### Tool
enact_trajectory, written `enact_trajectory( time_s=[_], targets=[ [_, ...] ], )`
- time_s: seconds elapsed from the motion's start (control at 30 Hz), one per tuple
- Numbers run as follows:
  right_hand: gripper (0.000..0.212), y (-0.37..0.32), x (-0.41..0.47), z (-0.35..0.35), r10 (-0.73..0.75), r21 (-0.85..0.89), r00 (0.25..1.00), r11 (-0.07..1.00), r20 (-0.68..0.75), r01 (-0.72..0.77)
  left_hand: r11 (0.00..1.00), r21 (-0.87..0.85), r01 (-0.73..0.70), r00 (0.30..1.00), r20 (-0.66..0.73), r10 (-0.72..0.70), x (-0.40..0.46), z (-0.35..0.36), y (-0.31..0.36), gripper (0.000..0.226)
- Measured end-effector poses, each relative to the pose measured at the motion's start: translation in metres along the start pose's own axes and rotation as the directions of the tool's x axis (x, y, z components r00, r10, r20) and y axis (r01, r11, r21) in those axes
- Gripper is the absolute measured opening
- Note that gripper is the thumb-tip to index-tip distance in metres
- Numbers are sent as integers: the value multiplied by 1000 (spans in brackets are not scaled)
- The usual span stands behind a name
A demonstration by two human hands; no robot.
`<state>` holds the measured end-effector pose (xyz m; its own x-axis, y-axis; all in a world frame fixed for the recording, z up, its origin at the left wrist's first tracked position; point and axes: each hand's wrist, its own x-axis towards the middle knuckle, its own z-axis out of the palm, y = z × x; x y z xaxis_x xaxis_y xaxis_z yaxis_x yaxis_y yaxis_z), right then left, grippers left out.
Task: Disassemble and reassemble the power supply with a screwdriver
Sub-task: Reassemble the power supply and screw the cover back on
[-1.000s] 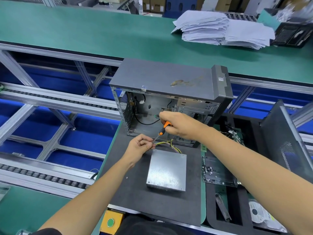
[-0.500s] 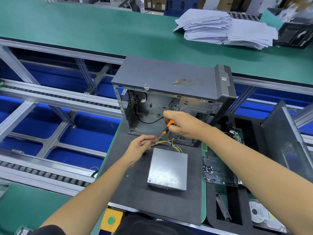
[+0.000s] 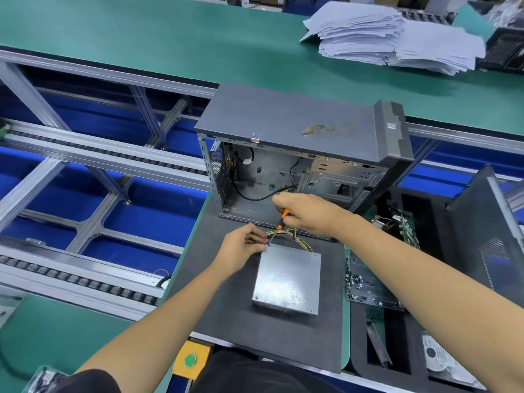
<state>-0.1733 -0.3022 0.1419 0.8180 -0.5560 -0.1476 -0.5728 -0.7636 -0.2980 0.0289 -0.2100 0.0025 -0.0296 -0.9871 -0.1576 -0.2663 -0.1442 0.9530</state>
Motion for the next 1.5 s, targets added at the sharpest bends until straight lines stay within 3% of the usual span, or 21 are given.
enact_trajectory(
  time_s=[0.4, 0.7, 0.87, 1.33, 1.5],
  targets=[
    [21, 0, 5, 6, -27, 4, 1000, 1000, -8, 27, 977, 202, -70, 997, 9, 70, 5, 2, 1, 23],
    [20, -2, 4, 3, -21, -25, 1000, 999, 17, 22, 868, 479, -129, 990, 17, 138, 6, 4, 0, 25],
    [15, -9, 4, 1, -30, -61, 999, 998, 29, 32, 830, 544, -124, 987, -22, 162, 5, 6, 0, 27],
    [16, -24, 15, 1, -20, -89, 1000, 996, -5, 20, 750, 643, -157, 986, 62, 154, 10, 0, 7, 25],
    [22, -25, 21, -1, -130, -41, 990, 990, 57, 133, 738, 660, -142, 987, 37, 157, 11, 2, 7, 21]
  ],
)
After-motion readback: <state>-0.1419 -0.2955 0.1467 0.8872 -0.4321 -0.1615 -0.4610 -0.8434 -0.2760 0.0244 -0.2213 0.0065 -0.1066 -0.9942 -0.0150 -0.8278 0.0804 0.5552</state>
